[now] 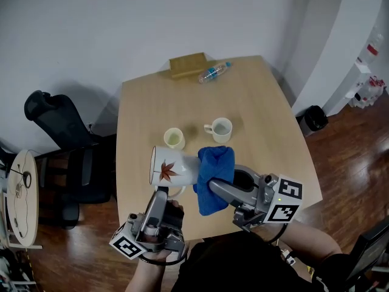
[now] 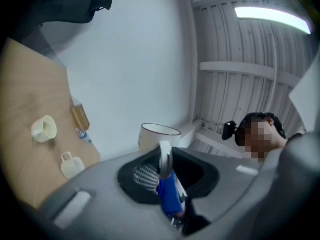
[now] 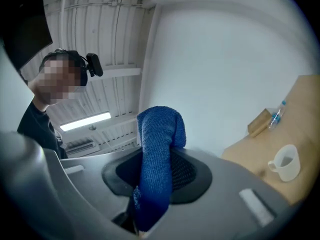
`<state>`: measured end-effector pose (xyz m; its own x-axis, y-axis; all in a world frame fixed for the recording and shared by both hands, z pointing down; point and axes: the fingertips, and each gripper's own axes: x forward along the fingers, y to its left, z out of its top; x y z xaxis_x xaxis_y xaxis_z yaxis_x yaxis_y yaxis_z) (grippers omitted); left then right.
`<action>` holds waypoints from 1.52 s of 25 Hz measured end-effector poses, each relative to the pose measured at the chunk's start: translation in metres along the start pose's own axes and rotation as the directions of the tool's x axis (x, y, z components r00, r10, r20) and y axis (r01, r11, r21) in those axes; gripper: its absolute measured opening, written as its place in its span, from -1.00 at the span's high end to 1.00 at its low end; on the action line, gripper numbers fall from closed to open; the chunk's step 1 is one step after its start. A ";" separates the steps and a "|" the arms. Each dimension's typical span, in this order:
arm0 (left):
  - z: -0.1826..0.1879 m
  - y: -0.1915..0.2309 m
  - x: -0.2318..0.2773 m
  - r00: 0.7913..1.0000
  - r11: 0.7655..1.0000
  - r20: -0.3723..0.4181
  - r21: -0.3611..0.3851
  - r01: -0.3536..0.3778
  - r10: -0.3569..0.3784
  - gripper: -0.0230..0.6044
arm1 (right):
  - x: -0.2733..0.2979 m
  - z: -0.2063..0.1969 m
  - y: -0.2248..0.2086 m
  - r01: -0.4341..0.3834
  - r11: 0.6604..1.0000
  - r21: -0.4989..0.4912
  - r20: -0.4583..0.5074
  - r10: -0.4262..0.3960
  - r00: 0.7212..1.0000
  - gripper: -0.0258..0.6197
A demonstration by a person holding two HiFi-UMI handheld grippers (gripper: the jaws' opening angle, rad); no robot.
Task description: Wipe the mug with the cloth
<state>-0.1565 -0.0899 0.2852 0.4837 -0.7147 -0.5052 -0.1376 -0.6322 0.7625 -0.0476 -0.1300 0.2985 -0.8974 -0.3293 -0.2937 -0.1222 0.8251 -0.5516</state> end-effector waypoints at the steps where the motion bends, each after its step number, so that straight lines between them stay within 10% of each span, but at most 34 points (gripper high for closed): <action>1: -0.002 -0.001 -0.001 1.000 1.000 -0.010 -0.008 0.001 -0.001 0.71 | -0.001 0.007 -0.009 0.026 1.000 0.010 0.020 -0.026 0.999 0.53; 5: -0.006 -0.007 0.002 0.999 0.999 -0.029 0.040 -0.013 0.014 0.71 | -0.022 0.024 -0.055 0.171 0.983 0.069 0.074 -0.176 0.982 0.53; 8: -0.008 0.007 0.000 0.986 0.963 -0.070 0.233 -0.134 0.154 0.71 | -0.041 0.019 -0.084 0.308 0.951 0.025 0.020 -0.309 0.951 0.53; 11: -0.012 0.045 -0.015 0.920 0.816 -0.092 0.501 -0.288 0.382 0.71 | -0.059 -0.009 -0.122 0.480 0.869 -0.118 -0.123 -0.493 0.861 0.53; 16: -0.033 0.120 -0.063 0.759 0.533 -0.074 0.755 -0.381 0.647 0.71 | -0.111 -0.093 -0.185 0.611 0.744 -0.272 -0.415 -0.663 0.623 0.53; 19: -0.049 0.165 -0.104 0.677 0.458 -0.054 0.775 -0.436 0.734 0.71 | -0.147 -0.149 -0.208 0.636 0.681 -0.362 -0.561 -0.705 0.435 0.53; 24: -0.087 0.227 -0.156 0.543 0.416 -0.113 0.775 -0.475 0.832 0.71 | -0.203 -0.217 -0.243 0.688 0.574 -0.444 -0.679 -0.716 0.159 0.53; 27: -0.099 0.244 -0.170 0.515 0.407 -0.133 0.784 -0.468 0.847 0.71 | -0.222 -0.238 -0.253 0.730 0.530 -0.431 -0.724 -0.686 0.072 0.53; 38: -0.112 0.249 -0.204 0.486 0.417 -0.177 0.791 -0.447 0.856 0.71 | -0.228 -0.249 -0.258 0.713 0.504 -0.488 -0.713 -0.701 0.007 0.49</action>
<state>-0.1928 -0.0682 0.6234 0.2705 -0.8353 0.4787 -0.9575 -0.1816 0.2241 0.0830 -0.1537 0.7026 -0.2232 -0.2538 0.9411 -0.9081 0.4050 -0.1062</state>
